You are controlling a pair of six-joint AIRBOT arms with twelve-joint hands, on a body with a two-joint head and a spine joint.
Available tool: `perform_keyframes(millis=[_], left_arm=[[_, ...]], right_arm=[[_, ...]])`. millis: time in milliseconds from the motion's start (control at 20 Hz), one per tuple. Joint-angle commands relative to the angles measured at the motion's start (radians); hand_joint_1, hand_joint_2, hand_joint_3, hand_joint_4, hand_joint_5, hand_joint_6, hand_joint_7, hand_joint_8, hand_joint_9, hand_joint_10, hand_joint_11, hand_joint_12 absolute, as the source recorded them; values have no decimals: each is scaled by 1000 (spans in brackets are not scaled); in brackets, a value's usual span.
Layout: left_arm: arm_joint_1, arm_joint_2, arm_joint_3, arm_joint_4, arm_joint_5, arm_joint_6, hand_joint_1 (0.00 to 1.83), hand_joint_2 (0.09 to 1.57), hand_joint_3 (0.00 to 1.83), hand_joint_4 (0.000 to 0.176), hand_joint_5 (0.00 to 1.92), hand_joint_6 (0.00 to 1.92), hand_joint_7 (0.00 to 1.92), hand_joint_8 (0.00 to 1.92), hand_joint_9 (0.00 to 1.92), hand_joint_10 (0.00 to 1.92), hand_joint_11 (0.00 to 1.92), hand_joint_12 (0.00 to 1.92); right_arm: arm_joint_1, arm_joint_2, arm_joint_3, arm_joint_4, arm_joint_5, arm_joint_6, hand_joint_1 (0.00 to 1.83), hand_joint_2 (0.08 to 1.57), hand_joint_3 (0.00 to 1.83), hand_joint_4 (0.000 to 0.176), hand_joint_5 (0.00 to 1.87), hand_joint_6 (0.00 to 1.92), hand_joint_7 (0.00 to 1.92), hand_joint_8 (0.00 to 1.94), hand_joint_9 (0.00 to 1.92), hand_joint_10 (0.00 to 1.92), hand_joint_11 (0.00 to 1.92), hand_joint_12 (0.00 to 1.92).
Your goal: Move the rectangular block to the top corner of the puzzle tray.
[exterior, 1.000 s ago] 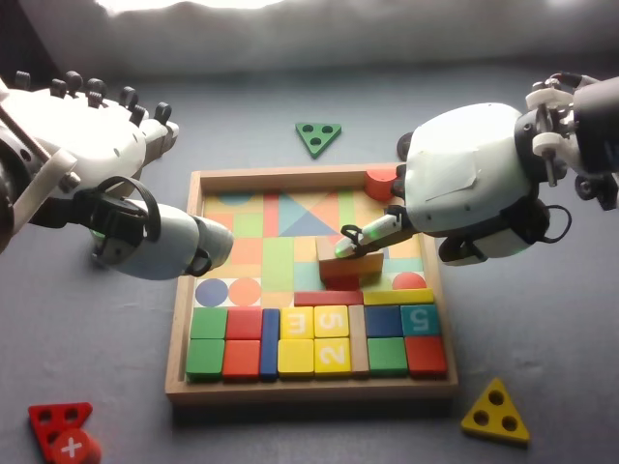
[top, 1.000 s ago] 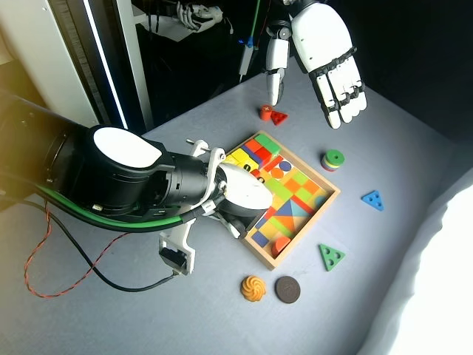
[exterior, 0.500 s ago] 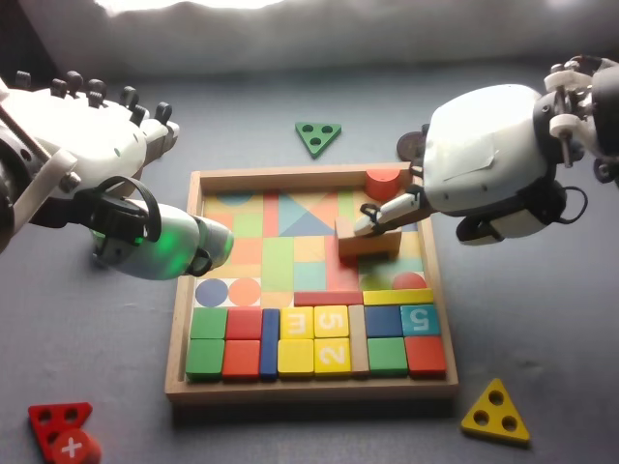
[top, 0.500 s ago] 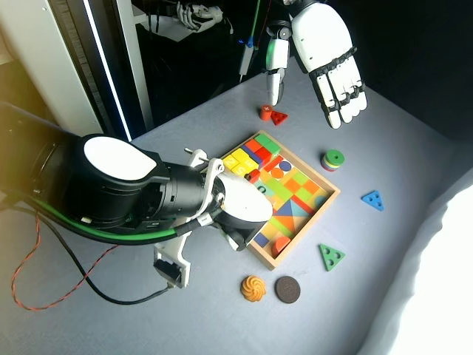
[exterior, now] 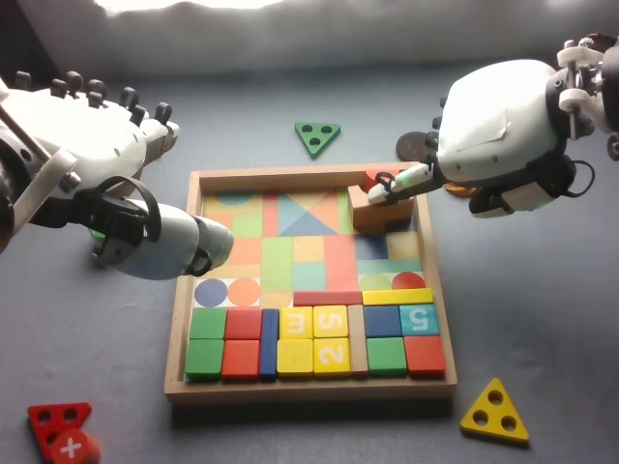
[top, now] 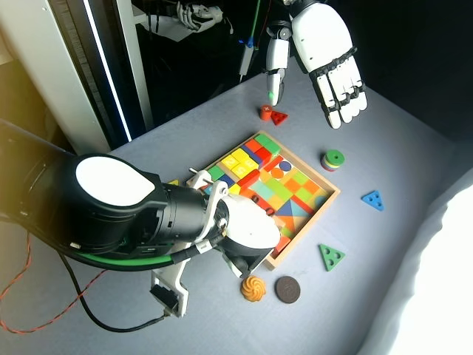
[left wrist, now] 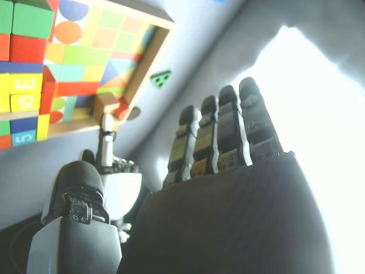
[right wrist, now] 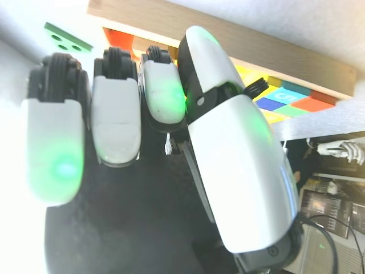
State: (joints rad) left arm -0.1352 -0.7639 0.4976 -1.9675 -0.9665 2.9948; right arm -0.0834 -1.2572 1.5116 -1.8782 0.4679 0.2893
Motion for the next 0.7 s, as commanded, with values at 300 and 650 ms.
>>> perform_keyframes(millis=[300,650], left_arm=[[-15,12,-5,80,3,3,0,1171,0,0,45,6,28,8,22,7,9,5],[-15,13,-5,80,3,3,0,1170,0,0,37,2,22,2,11,2,0,0]], right_arm=[[5,0,26,32,-19,-50,1103,1300,0,0,252,7,1491,1941,1705,1921,1857,1921],[7,3,46,32,-27,-53,1133,1293,0,0,332,35,1488,1941,1694,1921,1844,1921]])
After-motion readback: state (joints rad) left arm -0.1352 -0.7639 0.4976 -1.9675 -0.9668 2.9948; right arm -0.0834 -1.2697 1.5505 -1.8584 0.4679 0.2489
